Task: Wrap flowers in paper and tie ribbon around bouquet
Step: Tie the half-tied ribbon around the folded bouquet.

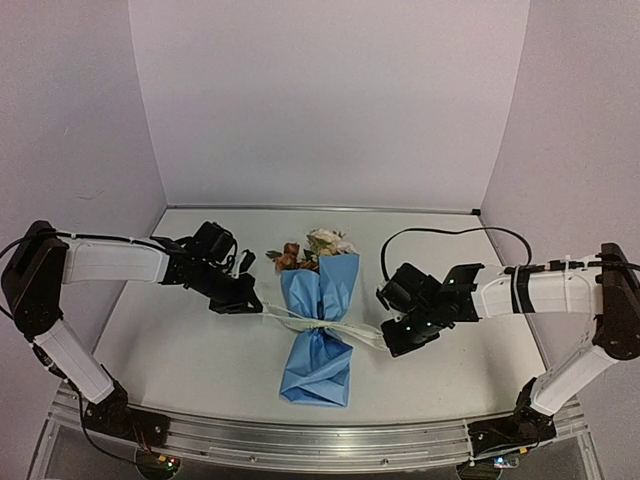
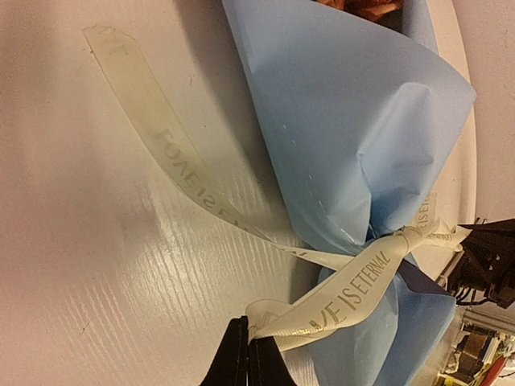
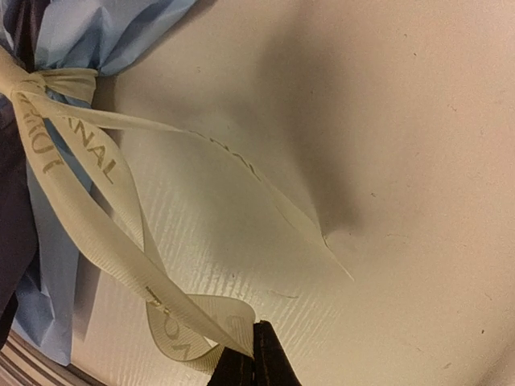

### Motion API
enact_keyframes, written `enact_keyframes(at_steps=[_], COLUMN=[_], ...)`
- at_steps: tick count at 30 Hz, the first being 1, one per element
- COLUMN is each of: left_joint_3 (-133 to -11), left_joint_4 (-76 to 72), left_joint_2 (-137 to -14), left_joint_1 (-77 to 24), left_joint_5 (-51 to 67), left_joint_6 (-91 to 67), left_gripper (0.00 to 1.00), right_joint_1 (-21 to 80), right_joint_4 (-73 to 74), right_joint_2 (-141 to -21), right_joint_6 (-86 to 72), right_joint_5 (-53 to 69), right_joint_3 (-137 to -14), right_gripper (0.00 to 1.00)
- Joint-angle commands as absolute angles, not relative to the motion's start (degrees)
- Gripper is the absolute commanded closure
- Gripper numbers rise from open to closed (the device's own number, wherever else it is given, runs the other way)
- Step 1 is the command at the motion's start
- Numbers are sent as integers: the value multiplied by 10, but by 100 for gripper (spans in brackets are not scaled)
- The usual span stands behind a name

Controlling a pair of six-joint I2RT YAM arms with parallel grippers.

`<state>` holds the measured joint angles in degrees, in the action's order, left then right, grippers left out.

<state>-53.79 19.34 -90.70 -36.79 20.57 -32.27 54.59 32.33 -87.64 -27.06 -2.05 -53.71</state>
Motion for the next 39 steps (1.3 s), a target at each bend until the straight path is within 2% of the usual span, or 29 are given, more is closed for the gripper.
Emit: enact_keyframes(at_steps=[1, 6, 11, 16, 20, 21, 24, 26, 30, 39], left_joint_3=[-525, -521, -522, -523, -529, -531, -542, -548, -560, -576], left_joint_4=[179, 173, 182, 183, 180, 177, 169, 166, 167, 176], left_joint_2=[-888, -892, -902, -912, -921, -923, -934, -939, -945, -954], left_joint_1=[-354, -351, -345, -336, -335, -335, -336, -336, -336, -336], left_joint_5=[185, 194, 181, 188, 203, 214, 253, 268, 286, 297], left_joint_6=[-337, -333, -332, -331, -325, -322, -308, -301, -289, -278], left_gripper=[100, 100, 100, 100, 100, 100, 100, 100, 100, 100], right_joint_1=[549, 548, 547, 547, 549, 549, 550, 549, 549, 551], right_joint_4=[389, 393, 380, 264, 185, 174, 170, 170, 172, 205], right_joint_2=[-879, -889, -883, -877, -886, -886, -883, -878, -865, -836], right_joint_6=[-244, -253, -292, -351, -327, -317, -277, -249, -190, -51], right_joint_5=[-55, -69, -135, -123, -83, -72, -43, -24, -5, 56], right_joint_3=[-569, -565, -532, -481, -466, -467, -479, -484, -491, -523], right_gripper=[100, 100, 100, 100, 100, 98, 77, 70, 62, 51])
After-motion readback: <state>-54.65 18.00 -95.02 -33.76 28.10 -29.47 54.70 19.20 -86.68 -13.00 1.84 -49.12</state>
